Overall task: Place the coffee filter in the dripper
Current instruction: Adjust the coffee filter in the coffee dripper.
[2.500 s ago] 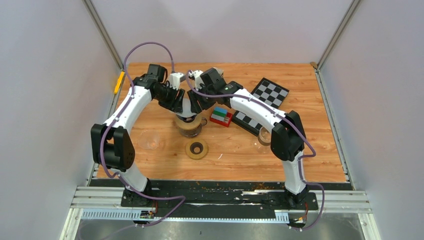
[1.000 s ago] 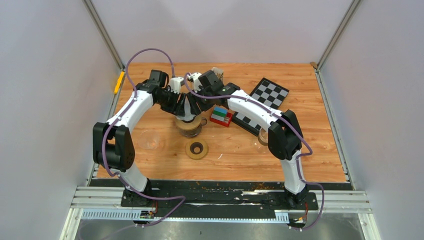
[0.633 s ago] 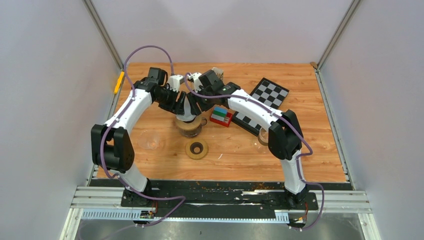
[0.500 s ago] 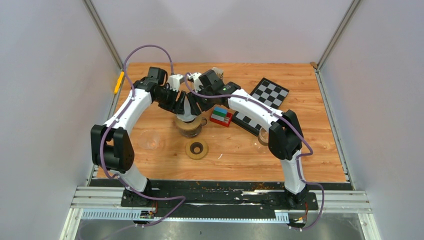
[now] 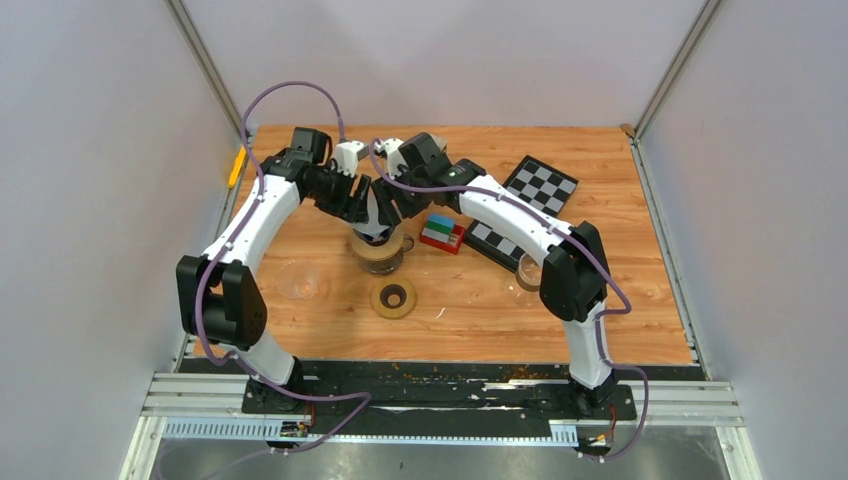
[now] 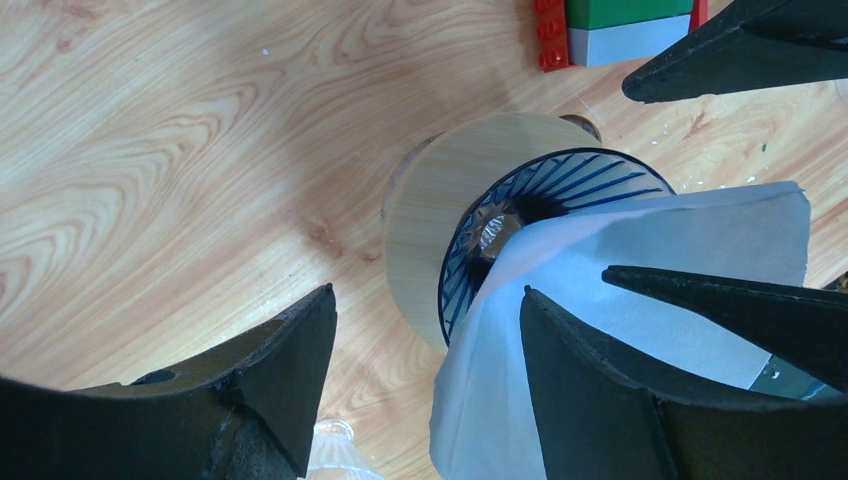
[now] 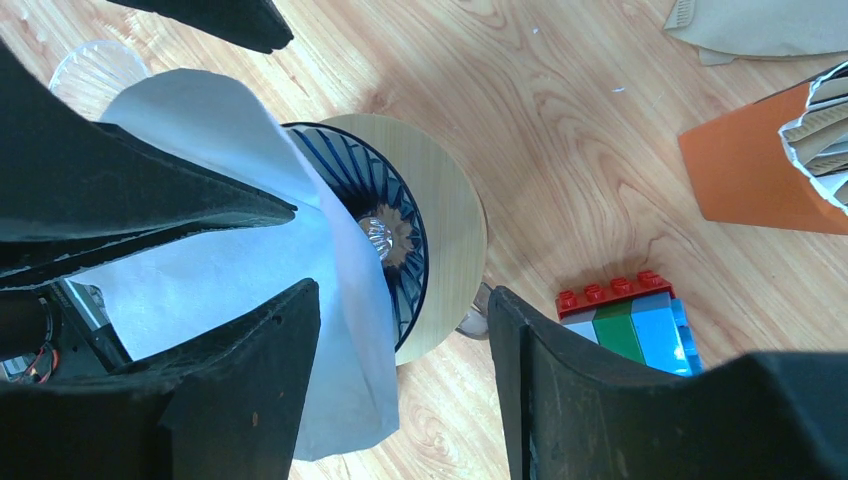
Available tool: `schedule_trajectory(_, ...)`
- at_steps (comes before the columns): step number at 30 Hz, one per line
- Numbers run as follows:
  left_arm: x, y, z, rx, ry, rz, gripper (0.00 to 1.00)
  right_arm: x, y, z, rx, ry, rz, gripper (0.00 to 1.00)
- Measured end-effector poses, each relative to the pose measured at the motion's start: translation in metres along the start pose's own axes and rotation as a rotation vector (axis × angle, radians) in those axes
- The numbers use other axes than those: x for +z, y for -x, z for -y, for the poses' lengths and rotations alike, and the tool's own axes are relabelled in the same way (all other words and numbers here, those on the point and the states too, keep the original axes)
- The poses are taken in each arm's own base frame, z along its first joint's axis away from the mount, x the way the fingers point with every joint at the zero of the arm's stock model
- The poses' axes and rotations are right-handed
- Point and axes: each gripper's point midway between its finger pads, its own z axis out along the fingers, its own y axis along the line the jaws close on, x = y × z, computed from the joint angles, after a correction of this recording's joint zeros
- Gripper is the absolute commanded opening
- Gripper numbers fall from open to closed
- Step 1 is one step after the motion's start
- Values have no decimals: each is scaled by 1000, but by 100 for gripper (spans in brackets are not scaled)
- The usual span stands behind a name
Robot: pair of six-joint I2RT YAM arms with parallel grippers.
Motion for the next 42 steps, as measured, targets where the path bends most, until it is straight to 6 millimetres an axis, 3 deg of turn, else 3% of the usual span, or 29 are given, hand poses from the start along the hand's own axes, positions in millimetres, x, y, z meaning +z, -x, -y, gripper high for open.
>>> schedule_trajectory(18, -5, 4, -1, 8, 17, 22, 76, -5, 8, -1, -5, -4, 22, 60)
schedule_trajectory(25, 4, -8, -2, -5, 16, 0, 76, -5, 8, -1, -4, -4, 21, 59)
schedule_trajectory(34, 14, -21, -3, -26, 11, -20, 76, 9, -5, 5, 5, -12, -16, 58)
schedule_trajectory(42, 17, -20, -4, -25, 14, -8, 76, 20, -16, 10, 12, -22, -44, 58)
